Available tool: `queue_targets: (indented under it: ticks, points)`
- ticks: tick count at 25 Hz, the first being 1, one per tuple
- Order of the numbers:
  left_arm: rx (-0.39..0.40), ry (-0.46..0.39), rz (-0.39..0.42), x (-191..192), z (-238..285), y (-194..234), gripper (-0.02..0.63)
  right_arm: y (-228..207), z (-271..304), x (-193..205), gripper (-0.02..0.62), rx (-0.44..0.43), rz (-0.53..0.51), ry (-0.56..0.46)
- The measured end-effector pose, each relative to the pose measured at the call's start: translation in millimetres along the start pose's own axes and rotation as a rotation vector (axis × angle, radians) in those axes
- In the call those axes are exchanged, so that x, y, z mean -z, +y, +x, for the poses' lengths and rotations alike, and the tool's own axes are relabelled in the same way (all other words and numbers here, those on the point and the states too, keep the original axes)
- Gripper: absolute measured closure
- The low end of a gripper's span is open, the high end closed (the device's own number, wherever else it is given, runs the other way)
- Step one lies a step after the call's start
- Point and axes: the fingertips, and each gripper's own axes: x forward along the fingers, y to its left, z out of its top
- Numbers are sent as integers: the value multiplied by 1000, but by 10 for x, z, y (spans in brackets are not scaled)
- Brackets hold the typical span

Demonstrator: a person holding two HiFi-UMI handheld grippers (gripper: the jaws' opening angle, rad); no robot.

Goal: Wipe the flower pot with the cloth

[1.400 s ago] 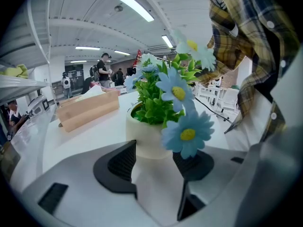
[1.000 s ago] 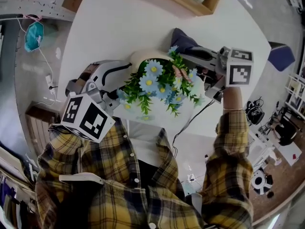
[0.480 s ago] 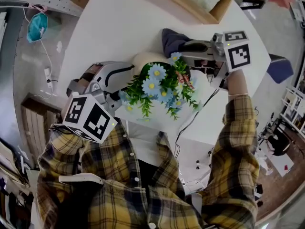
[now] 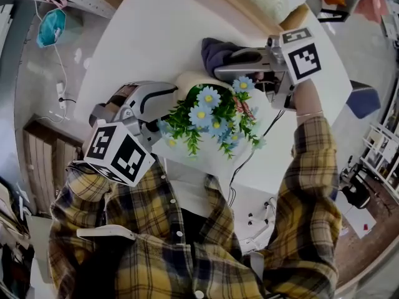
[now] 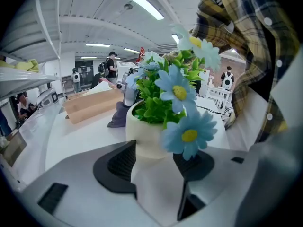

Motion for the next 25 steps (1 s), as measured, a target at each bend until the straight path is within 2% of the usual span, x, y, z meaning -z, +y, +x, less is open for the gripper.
queue_targets:
  ticks: [4, 9, 19, 22, 25]
  points:
    - [9, 7, -1, 14, 9, 7, 353, -4, -38, 45, 574, -2, 22, -55]
    - [23, 17, -3, 32, 1, -1, 351, 30, -128, 246, 574, 36, 41, -156]
    - [5, 22, 30, -41, 84, 110, 359, 157, -373, 855, 574, 211, 91, -476]
    - [-25, 11, 49, -46, 39, 39, 377, 319, -246, 1134, 574, 257, 101, -532]
    - [-66, -36, 45, -126, -16, 10, 439, 496, -46, 1358, 574, 283, 107, -581]
